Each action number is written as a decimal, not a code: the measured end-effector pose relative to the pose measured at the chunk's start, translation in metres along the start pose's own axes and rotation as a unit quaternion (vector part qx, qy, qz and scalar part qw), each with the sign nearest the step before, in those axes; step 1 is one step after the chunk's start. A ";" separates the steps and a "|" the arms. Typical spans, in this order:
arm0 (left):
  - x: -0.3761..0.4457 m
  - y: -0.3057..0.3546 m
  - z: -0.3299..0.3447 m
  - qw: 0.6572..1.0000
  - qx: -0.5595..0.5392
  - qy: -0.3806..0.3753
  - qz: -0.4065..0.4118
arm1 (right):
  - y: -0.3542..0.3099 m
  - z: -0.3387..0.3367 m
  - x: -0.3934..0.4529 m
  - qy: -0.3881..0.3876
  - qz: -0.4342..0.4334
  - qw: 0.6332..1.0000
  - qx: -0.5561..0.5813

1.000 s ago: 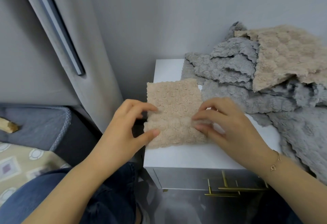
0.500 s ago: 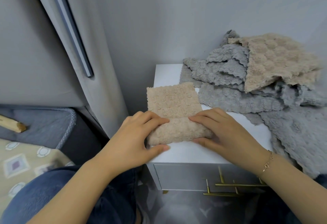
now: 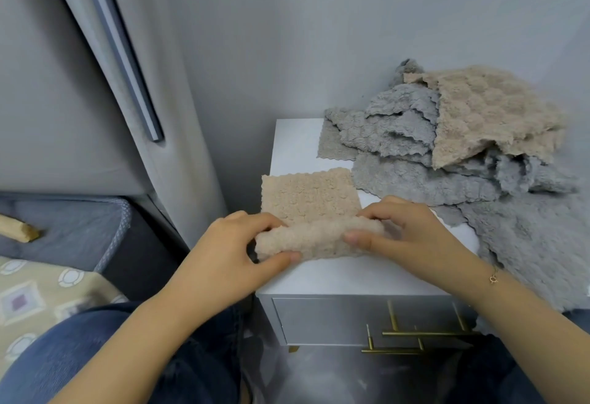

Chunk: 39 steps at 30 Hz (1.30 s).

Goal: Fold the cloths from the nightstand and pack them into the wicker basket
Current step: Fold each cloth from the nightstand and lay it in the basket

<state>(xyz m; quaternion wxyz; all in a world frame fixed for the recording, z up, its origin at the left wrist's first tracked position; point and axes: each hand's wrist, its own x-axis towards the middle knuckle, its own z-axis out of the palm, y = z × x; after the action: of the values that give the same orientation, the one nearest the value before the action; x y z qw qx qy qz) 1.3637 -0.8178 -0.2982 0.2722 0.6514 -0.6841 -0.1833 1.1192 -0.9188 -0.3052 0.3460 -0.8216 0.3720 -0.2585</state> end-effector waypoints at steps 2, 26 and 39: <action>0.002 0.001 -0.002 0.994 -0.085 0.004 -0.062 | -0.001 0.000 0.002 0.016 0.023 0.999 0.033; 0.032 -0.015 0.021 0.951 -0.154 0.126 -0.236 | 0.013 0.021 0.029 0.201 -0.138 0.950 -0.193; 0.023 -0.028 0.003 0.988 0.090 0.046 0.114 | 0.024 0.022 0.024 0.041 -0.131 0.963 -0.233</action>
<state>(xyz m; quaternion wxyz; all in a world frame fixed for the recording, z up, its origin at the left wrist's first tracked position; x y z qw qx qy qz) 1.3834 -0.8430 -0.3147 0.2630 0.5986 -0.7543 -0.0587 1.1381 -0.9414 -0.3328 0.0929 -0.9098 0.3249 -0.2409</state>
